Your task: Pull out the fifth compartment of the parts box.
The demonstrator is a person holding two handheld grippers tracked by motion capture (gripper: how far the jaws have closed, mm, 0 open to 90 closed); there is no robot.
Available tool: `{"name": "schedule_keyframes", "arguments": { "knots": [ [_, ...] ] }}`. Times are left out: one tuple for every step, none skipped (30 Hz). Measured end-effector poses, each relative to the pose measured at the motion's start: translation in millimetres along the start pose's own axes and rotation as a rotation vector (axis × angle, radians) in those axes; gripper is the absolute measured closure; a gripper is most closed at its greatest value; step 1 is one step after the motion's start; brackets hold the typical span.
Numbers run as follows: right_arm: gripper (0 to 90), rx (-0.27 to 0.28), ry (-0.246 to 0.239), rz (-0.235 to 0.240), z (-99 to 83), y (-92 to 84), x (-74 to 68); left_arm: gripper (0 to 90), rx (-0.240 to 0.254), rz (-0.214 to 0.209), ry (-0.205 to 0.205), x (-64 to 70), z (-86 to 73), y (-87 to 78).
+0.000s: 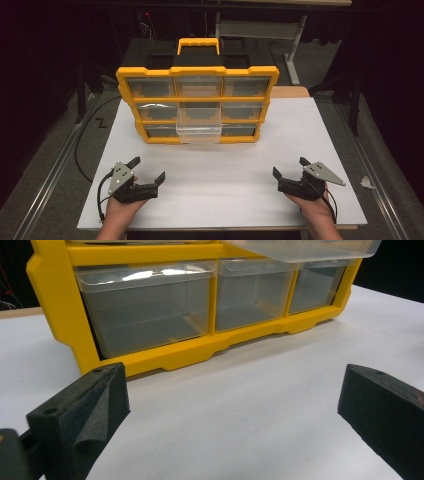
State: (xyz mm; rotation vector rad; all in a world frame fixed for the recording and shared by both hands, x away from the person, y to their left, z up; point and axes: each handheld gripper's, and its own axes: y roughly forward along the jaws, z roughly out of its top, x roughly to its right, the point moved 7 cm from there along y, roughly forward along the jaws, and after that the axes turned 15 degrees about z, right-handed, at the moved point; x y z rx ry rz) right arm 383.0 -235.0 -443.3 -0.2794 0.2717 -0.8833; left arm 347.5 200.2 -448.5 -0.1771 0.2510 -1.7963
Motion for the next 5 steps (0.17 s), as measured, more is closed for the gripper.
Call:
{"name": "schedule_keyframes", "arguments": {
  "knots": [
    [0.9,-0.003,0.000,0.000,-0.5,0.7,-0.3,0.4,-0.001,0.002,-0.002,-0.4,-0.1,0.0],
    [0.9,-0.007,-0.007,0.004,-0.8,1.2,-0.7,0.4,-0.002,0.003,-0.003,-0.7,-0.2,-0.1],
    [0.9,-0.006,-0.010,0.005,-0.6,1.6,-0.9,0.3,-0.002,0.005,-0.004,-1.0,-0.2,-0.1],
    [0.9,-0.005,-0.014,0.006,-0.3,1.7,-1.4,0.3,-0.002,0.006,-0.003,-1.1,-0.3,-0.3],
    [0.9,-0.005,-0.016,0.006,-0.2,1.6,-2.0,0.4,-0.002,0.008,-0.004,-1.2,-0.3,-0.4]
  ]
}}
